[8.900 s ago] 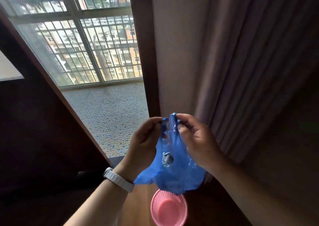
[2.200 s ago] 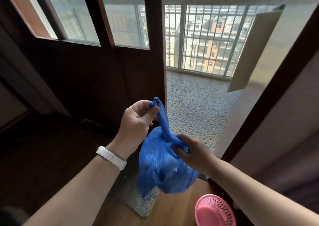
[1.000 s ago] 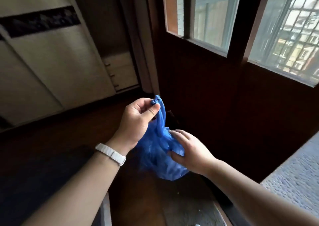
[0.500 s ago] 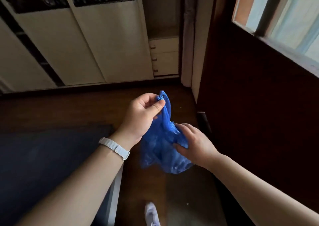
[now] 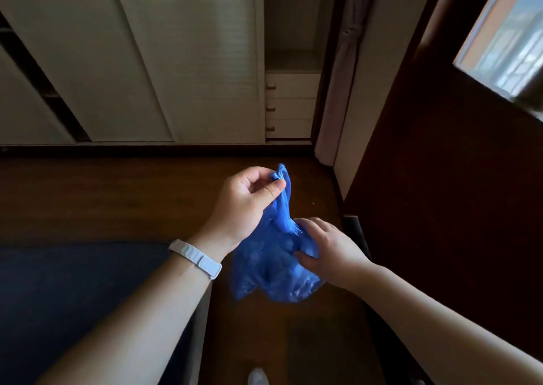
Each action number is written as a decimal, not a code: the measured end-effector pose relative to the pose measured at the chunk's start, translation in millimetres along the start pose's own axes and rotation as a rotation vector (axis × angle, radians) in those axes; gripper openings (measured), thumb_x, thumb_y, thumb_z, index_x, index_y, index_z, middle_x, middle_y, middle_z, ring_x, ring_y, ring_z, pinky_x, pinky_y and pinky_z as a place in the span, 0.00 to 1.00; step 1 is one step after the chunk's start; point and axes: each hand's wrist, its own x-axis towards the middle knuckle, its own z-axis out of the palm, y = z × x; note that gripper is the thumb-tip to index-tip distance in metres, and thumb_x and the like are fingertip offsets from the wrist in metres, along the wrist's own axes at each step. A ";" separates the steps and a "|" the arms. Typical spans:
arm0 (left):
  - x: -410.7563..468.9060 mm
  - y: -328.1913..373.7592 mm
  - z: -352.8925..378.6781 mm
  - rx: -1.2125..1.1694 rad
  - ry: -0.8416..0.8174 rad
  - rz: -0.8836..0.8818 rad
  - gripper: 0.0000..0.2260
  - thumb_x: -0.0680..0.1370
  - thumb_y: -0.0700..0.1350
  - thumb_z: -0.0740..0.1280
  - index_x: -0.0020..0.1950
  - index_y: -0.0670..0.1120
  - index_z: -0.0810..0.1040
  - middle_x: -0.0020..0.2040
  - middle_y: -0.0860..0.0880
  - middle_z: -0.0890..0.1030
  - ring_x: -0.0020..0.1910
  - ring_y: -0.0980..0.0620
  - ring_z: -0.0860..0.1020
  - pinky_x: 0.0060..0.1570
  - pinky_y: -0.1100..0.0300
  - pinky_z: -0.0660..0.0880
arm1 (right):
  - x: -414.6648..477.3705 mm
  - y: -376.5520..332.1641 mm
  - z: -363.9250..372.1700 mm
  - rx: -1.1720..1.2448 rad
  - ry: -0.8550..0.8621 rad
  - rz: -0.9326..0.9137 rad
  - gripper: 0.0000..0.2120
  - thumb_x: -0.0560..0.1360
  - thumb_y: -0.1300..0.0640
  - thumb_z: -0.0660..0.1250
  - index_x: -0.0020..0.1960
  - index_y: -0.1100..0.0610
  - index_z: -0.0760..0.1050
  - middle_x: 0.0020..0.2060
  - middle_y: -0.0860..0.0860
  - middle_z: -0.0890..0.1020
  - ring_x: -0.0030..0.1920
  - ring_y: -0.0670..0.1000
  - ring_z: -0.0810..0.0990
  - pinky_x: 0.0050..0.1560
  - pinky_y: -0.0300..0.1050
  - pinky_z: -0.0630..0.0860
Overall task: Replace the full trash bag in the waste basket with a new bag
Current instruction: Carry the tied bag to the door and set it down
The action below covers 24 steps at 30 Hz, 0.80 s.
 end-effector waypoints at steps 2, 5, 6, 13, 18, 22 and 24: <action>25.2 -2.2 -15.2 0.032 -0.011 0.030 0.04 0.76 0.39 0.70 0.45 0.47 0.81 0.39 0.51 0.81 0.37 0.57 0.76 0.39 0.66 0.73 | 29.0 -2.9 4.1 -0.004 0.014 0.015 0.30 0.72 0.44 0.68 0.71 0.50 0.65 0.63 0.47 0.75 0.63 0.51 0.74 0.59 0.46 0.74; 57.5 -5.7 -32.5 0.029 -0.011 0.043 0.04 0.77 0.41 0.70 0.45 0.50 0.82 0.39 0.51 0.82 0.39 0.57 0.78 0.39 0.65 0.74 | 65.7 -4.2 9.4 0.003 0.025 0.027 0.30 0.73 0.43 0.67 0.71 0.50 0.65 0.63 0.47 0.75 0.62 0.50 0.74 0.58 0.44 0.73; 67.3 -7.9 -37.4 0.016 -0.008 0.040 0.04 0.77 0.41 0.70 0.45 0.50 0.82 0.40 0.51 0.82 0.40 0.56 0.78 0.40 0.65 0.74 | 77.4 -4.4 10.9 0.005 0.024 0.021 0.30 0.73 0.43 0.68 0.71 0.50 0.65 0.63 0.46 0.75 0.62 0.50 0.74 0.58 0.43 0.73; 141.5 -28.6 -61.3 0.009 0.044 0.009 0.05 0.77 0.40 0.69 0.46 0.49 0.82 0.40 0.51 0.81 0.41 0.57 0.77 0.39 0.65 0.74 | 159.4 16.2 25.2 0.036 -0.011 -0.009 0.29 0.72 0.43 0.67 0.70 0.49 0.65 0.61 0.47 0.76 0.61 0.51 0.75 0.56 0.46 0.76; 210.1 -47.5 -75.8 0.066 0.121 -0.035 0.05 0.77 0.40 0.69 0.44 0.50 0.81 0.35 0.58 0.81 0.37 0.60 0.77 0.37 0.67 0.73 | 240.3 45.0 39.9 0.042 -0.028 -0.027 0.29 0.72 0.44 0.67 0.71 0.50 0.65 0.63 0.47 0.75 0.63 0.51 0.74 0.57 0.45 0.74; 269.9 -55.1 -91.2 0.119 0.213 -0.063 0.05 0.77 0.42 0.69 0.45 0.52 0.82 0.38 0.57 0.82 0.40 0.59 0.79 0.38 0.65 0.75 | 319.7 65.8 46.3 0.057 -0.069 -0.096 0.28 0.74 0.43 0.65 0.71 0.48 0.64 0.64 0.45 0.74 0.64 0.50 0.73 0.57 0.43 0.74; 299.1 -55.5 -97.2 0.141 0.266 -0.087 0.04 0.77 0.42 0.69 0.46 0.51 0.82 0.39 0.54 0.82 0.41 0.57 0.78 0.40 0.62 0.75 | 361.3 74.7 45.5 0.066 -0.089 -0.131 0.28 0.74 0.43 0.65 0.71 0.47 0.63 0.64 0.45 0.74 0.64 0.49 0.73 0.58 0.43 0.74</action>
